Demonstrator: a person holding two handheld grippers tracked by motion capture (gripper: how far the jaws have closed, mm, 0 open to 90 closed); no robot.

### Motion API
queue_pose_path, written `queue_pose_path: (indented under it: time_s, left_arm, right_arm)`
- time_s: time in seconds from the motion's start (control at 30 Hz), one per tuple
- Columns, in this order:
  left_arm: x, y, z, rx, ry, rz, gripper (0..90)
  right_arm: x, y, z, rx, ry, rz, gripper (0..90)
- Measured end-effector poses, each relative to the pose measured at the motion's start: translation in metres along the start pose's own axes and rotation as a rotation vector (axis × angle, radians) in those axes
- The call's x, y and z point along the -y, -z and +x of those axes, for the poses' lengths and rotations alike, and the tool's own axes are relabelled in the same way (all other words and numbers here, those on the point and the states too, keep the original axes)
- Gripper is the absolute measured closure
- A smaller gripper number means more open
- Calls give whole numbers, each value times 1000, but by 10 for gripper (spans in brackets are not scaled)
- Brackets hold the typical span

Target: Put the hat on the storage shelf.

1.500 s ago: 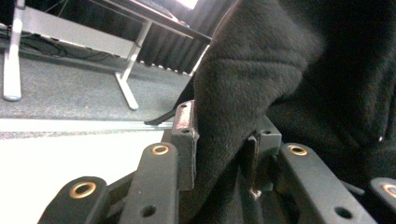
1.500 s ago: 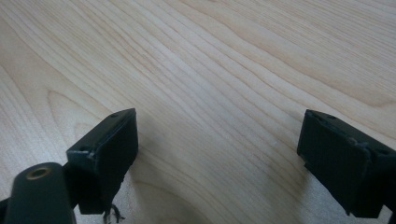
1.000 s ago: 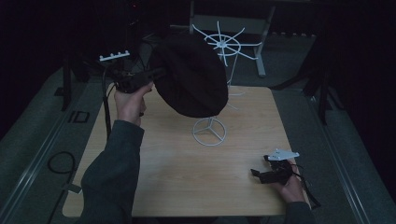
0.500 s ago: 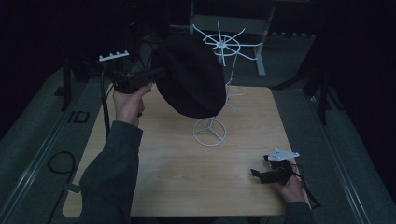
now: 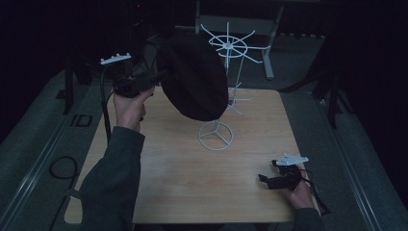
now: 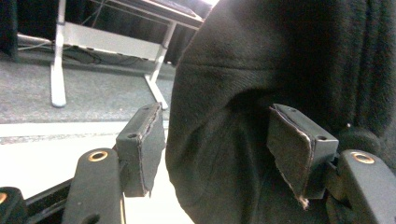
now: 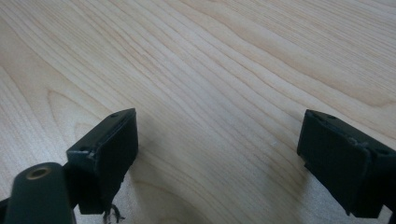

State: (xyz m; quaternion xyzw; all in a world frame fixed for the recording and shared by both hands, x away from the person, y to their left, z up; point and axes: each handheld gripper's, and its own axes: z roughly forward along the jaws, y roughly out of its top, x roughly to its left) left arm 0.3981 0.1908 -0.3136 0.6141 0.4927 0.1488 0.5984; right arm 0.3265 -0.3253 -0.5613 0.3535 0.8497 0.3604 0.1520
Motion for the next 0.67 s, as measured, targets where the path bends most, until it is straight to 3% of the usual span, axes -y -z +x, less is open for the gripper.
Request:
queue_pose_path:
  time_s: [0.67]
  left_arm:
    - [-1,20,-1,-64,-33,-13,373]
  right_arm:
    - [0,0,0,0,1,1,123]
